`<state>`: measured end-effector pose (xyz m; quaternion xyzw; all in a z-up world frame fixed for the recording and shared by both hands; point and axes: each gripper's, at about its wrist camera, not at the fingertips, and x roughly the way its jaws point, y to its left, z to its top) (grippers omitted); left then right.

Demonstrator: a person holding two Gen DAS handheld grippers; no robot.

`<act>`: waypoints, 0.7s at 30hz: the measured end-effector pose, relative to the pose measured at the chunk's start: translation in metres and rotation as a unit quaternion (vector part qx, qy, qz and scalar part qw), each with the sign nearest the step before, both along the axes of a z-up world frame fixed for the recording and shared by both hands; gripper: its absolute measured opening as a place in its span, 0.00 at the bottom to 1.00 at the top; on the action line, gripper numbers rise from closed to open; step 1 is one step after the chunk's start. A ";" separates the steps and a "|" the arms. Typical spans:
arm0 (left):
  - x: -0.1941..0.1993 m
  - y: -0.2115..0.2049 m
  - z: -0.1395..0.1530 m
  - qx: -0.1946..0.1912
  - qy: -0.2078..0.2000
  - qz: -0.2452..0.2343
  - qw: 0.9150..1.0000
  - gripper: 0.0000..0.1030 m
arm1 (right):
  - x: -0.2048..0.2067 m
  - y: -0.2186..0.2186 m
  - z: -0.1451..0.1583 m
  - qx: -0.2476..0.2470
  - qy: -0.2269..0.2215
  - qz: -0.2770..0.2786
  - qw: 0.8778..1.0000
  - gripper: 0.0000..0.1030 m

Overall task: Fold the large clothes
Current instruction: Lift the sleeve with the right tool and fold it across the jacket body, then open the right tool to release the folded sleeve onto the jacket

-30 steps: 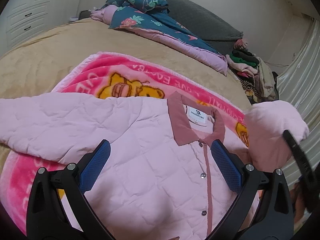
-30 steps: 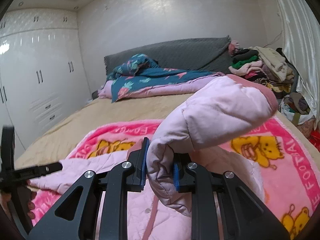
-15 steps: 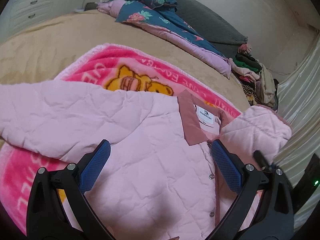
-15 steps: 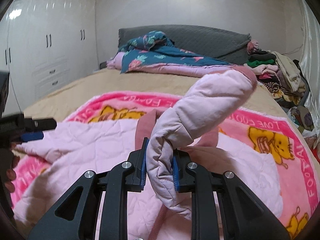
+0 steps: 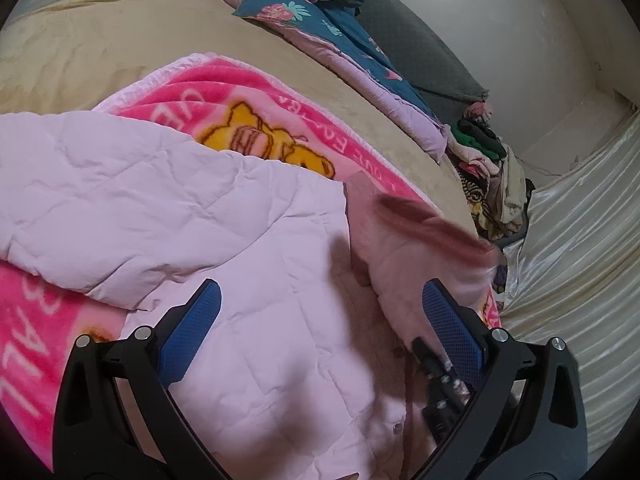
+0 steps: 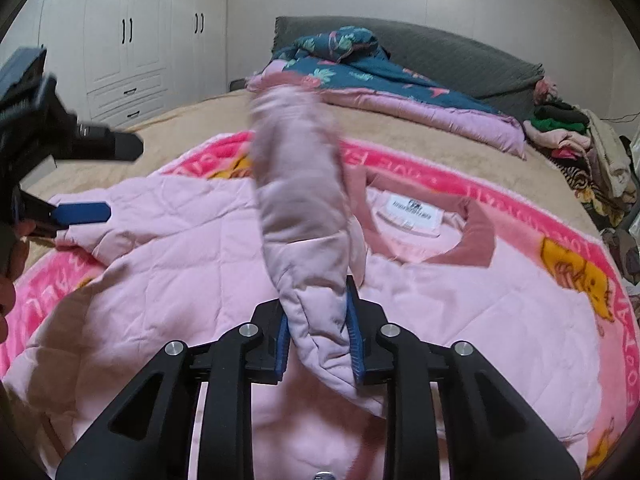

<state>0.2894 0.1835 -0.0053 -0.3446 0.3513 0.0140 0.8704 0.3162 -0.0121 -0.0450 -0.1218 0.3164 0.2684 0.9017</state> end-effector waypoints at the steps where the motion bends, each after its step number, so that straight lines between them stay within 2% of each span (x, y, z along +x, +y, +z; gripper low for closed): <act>1: 0.000 0.001 0.000 -0.004 -0.002 0.001 1.000 0.92 | -0.001 0.004 -0.004 -0.005 0.006 0.003 1.000 0.27; 6: 0.002 -0.002 -0.006 -0.029 -0.008 -0.016 0.999 0.92 | -0.006 0.016 -0.016 -0.021 0.020 0.013 0.999 0.37; 7: 0.003 -0.004 -0.007 -0.032 -0.007 -0.021 0.999 0.92 | -0.008 0.018 -0.017 -0.019 0.021 0.019 0.999 0.44; 10: 0.009 -0.013 -0.018 -0.024 0.011 -0.024 0.999 0.92 | -0.013 0.018 -0.016 -0.008 0.023 0.032 0.999 0.56; 12: 0.015 -0.018 -0.031 -0.042 0.025 -0.040 0.998 0.92 | -0.017 0.019 -0.015 -0.012 0.026 0.040 0.999 0.61; 13: 0.018 -0.019 -0.040 -0.057 0.035 -0.045 0.997 0.92 | -0.019 0.017 -0.014 -0.010 0.030 0.043 0.999 0.69; 15: 0.022 -0.023 -0.053 -0.069 0.048 -0.052 0.995 0.92 | -0.026 0.007 -0.011 0.003 0.037 0.048 0.998 0.78; 18: 0.025 -0.032 -0.064 -0.074 0.057 -0.067 0.993 0.92 | -0.034 -0.014 -0.006 0.015 0.041 0.039 0.998 0.80; 21: 0.027 -0.043 -0.067 -0.042 0.059 -0.077 0.994 0.90 | -0.040 -0.047 -0.003 0.031 0.045 0.010 0.998 0.80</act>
